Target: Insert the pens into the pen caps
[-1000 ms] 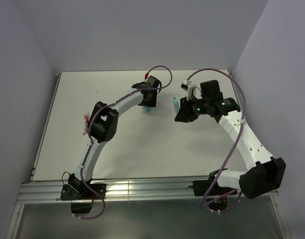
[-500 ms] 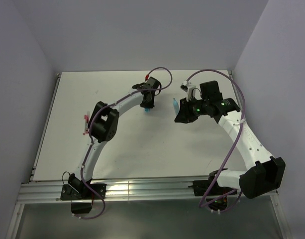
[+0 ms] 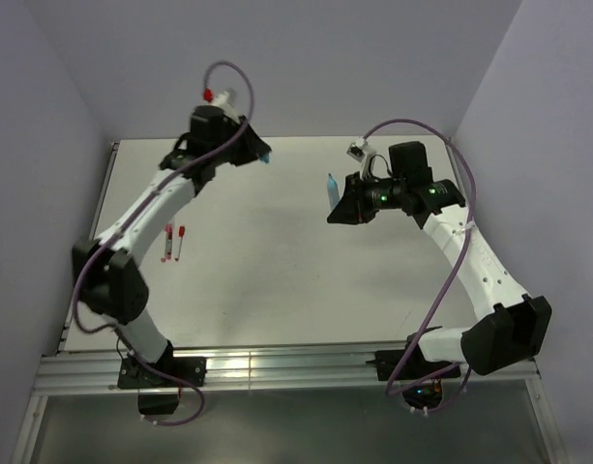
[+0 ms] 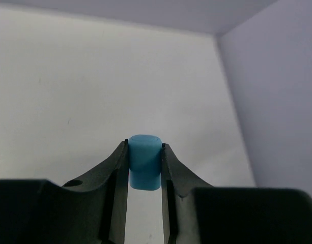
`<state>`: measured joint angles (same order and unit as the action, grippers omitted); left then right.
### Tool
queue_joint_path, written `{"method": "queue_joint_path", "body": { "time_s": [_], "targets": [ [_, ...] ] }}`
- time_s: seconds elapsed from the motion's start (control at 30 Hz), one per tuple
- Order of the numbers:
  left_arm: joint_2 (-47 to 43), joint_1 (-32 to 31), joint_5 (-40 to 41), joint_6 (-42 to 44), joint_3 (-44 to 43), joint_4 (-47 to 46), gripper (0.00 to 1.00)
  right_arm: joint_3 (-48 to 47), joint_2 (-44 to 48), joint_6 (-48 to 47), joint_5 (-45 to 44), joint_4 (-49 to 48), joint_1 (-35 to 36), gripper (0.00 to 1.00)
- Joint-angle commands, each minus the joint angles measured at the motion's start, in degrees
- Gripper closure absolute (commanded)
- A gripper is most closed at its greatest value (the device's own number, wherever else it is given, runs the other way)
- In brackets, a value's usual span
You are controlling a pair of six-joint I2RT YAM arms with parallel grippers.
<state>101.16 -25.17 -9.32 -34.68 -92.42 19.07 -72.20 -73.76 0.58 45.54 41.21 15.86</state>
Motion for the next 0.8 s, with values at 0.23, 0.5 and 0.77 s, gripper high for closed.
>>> {"method": "queue_joint_path", "body": {
  "time_s": [0.23, 0.5, 0.77],
  "targets": [
    [-13.4, 2.6, 5.3, -8.3, -4.0, -5.6, 1.00, -13.0, -4.2, 6.5, 0.6, -10.7, 3.6, 1.00],
    [-16.9, 1.9, 14.4, -11.0, -2.0, -3.6, 1.00, -16.4, -8.9, 2.6, -13.4, -9.2, 16.2, 1.00],
    [-16.6, 0.6, 14.8, -11.6, -2.0, -0.1, 1.00, -27.4, -19.4, 5.3, -12.6, -7.1, 18.8, 1.00]
  ]
}}
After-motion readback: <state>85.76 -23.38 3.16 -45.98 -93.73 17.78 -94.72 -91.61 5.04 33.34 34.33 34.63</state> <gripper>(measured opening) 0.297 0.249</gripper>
